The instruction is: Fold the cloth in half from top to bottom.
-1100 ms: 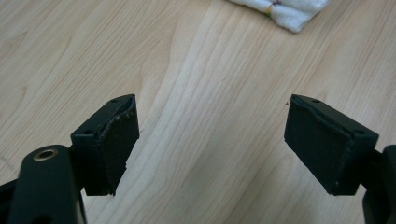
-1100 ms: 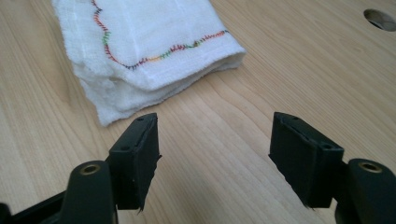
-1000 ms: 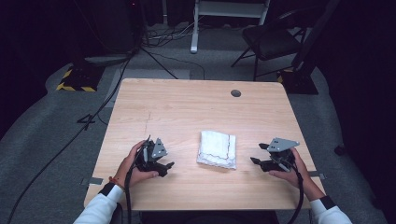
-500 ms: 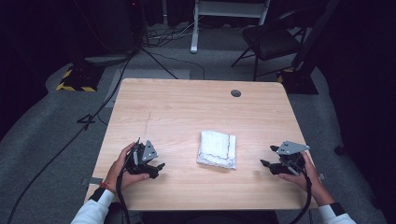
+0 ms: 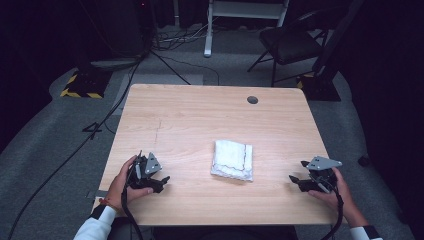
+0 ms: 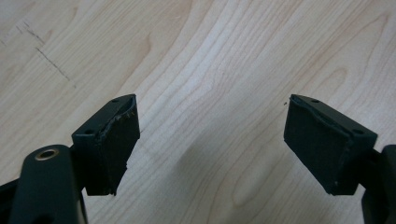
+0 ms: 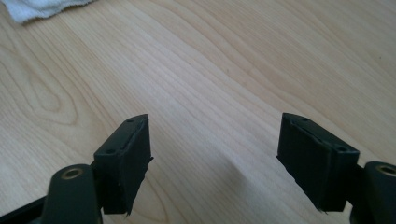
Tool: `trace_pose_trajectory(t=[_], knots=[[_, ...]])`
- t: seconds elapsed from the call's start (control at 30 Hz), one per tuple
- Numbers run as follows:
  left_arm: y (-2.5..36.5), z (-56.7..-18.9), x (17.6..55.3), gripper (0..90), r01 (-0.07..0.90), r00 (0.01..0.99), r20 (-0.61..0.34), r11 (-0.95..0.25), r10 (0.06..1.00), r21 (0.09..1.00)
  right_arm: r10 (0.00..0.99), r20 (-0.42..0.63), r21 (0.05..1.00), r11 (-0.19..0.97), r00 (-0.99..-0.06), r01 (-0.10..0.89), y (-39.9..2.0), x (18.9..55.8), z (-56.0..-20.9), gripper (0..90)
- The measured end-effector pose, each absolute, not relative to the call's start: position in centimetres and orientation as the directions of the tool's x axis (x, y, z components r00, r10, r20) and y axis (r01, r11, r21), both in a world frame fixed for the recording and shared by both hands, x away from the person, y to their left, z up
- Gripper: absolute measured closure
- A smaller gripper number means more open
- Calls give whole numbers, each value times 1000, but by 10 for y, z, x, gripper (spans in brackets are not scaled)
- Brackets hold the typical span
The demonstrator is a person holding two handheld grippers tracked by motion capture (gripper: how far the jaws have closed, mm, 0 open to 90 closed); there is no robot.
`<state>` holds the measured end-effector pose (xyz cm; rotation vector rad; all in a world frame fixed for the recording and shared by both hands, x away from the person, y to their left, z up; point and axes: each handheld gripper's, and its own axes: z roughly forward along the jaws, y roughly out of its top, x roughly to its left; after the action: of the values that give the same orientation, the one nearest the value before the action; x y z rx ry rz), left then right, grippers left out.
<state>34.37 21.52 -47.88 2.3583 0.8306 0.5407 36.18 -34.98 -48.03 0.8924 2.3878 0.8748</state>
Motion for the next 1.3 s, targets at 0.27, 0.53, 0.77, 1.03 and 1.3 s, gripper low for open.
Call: trace_pose_trajectory(t=[0.27, 0.53, 0.77, 1.03, 1.3], knots=[[224, -486, 343, 183, 450, 735, 142, -634, 663, 629, 741, -135, 694, 544, -658, 471, -371, 358, -493, 241], [239, -494, 344, 175, 499, 723, 70, -590, 687, 635, 793, -43, 735, 437, -607, 519, -389, 355, -501, 209], [256, -501, 340, 169, 558, 670, -9, -496, 742, 665, 815, -5, 740, 393, -580, 546, -396, 352, -503, 194], [260, -504, 336, 166, 550, 659, -14, -470, 752, 690, 819, -3, 741, 388, -574, 549, -397, 351, -503, 192], [258, -504, 335, 165, 560, 644, -11, -461, 765, 688, 821, -3, 740, 386, -571, 551, -396, 351, -503, 190]])
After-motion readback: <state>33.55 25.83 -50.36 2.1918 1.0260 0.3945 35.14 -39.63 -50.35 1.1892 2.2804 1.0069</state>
